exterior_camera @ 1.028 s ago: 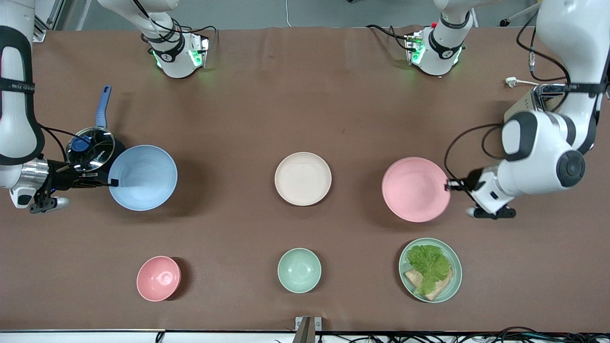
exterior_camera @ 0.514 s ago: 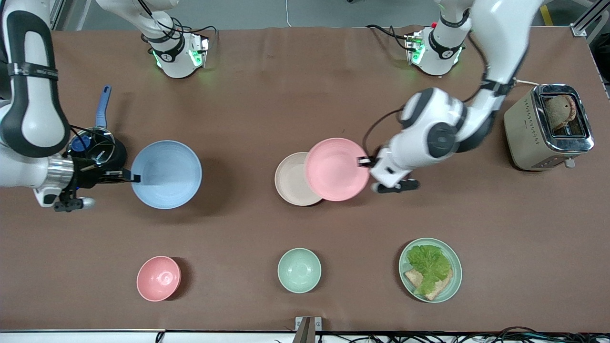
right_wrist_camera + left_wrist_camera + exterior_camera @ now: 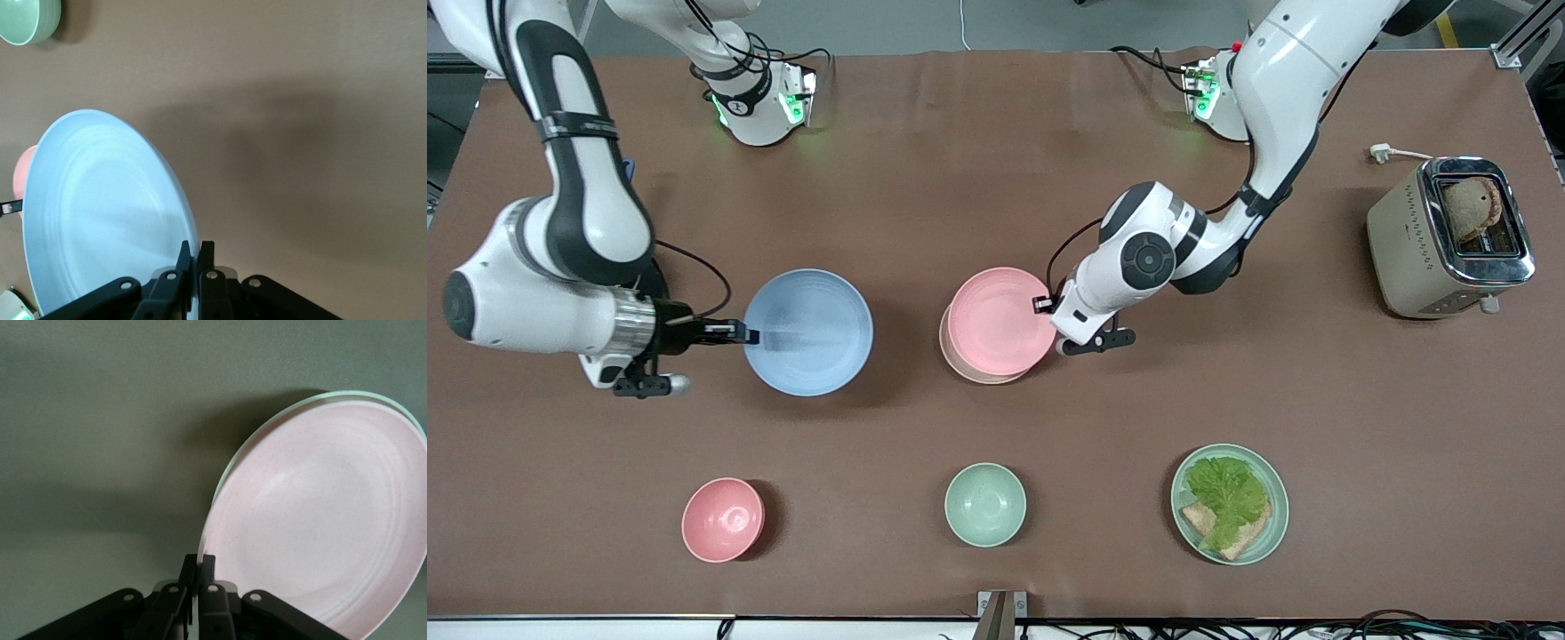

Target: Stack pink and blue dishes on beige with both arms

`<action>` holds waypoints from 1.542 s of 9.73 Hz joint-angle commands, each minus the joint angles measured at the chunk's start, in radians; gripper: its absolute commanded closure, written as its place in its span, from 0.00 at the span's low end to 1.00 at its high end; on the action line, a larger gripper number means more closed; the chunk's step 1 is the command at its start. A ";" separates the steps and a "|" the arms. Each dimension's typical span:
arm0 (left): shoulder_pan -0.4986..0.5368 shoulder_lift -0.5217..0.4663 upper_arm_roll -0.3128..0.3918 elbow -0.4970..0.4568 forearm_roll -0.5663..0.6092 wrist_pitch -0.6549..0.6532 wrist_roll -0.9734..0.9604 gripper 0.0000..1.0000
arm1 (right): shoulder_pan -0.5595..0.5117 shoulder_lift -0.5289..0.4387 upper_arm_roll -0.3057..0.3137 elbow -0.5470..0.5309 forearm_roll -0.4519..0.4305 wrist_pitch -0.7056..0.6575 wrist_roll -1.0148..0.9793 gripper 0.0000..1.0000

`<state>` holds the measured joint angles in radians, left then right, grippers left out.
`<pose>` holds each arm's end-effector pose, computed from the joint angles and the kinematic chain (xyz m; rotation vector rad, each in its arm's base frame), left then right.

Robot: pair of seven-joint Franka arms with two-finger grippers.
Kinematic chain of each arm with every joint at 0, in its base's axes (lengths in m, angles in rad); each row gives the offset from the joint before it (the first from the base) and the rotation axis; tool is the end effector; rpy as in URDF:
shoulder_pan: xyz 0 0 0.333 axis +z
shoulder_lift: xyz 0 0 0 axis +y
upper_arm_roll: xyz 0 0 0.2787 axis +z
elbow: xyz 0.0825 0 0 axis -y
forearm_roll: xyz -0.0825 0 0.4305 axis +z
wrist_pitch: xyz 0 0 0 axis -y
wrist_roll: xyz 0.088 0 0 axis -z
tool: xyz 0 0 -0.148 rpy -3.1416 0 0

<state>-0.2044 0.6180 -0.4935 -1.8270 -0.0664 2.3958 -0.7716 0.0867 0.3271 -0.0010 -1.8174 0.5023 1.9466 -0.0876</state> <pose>0.5051 -0.4328 0.1302 2.8617 0.2930 -0.2973 0.6316 0.1052 0.2546 -2.6818 0.0822 0.2639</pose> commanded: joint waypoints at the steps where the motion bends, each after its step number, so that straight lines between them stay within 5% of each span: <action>1: -0.015 0.051 0.009 0.006 0.026 0.068 -0.021 0.97 | 0.051 -0.043 0.035 -0.074 -0.019 0.092 0.107 0.99; 2: -0.023 0.060 0.009 0.008 0.026 0.077 -0.021 0.90 | 0.082 -0.043 0.035 -0.091 -0.019 0.124 0.112 0.99; 3: -0.020 0.059 0.012 0.009 0.026 0.077 -0.020 0.66 | 0.109 -0.043 0.036 -0.098 -0.019 0.155 0.146 0.99; 4: -0.018 0.054 0.016 0.012 0.030 0.077 -0.017 0.01 | 0.145 -0.042 0.036 -0.106 -0.019 0.178 0.179 0.99; 7: 0.037 -0.082 0.016 0.054 0.072 -0.089 -0.017 0.00 | 0.235 -0.037 0.052 -0.172 -0.018 0.296 0.215 0.99; 11: 0.205 -0.233 0.015 0.256 0.143 -0.416 0.035 0.00 | 0.269 0.027 0.179 -0.174 -0.016 0.473 0.347 0.98; 15: 0.325 -0.316 0.010 0.417 0.289 -0.605 0.217 0.00 | 0.332 0.111 0.181 -0.172 -0.016 0.638 0.362 0.98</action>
<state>0.0919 0.3086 -0.4779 -1.4118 0.1842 1.8217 -0.6340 0.4112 0.4287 0.1758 -1.9862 0.5021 2.5459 0.2501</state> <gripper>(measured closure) 0.000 0.943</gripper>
